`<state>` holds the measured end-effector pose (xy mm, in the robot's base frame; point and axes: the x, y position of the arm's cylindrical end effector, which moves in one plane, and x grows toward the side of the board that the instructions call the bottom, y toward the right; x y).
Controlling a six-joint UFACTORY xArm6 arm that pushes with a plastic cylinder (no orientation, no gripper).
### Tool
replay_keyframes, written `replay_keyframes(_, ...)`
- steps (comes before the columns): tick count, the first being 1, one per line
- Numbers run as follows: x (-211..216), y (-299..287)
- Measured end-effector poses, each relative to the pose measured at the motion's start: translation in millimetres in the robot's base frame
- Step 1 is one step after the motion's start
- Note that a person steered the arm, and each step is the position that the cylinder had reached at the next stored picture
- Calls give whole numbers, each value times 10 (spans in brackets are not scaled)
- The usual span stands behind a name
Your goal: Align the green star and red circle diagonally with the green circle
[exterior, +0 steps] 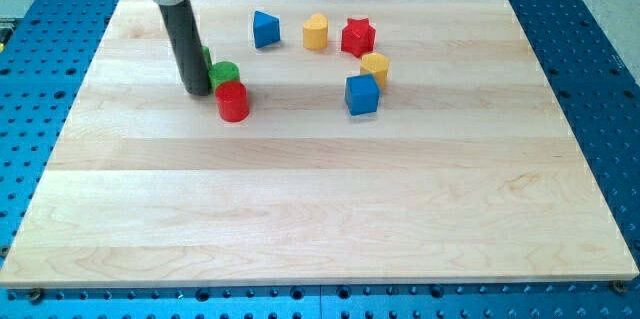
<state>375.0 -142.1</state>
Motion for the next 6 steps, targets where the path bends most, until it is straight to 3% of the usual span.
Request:
replay_keyframes(2, -31, -329)
replay_keyframes(4, -210, -47)
replay_keyframes(5, 532, 61)
replay_keyframes(6, 811, 681)
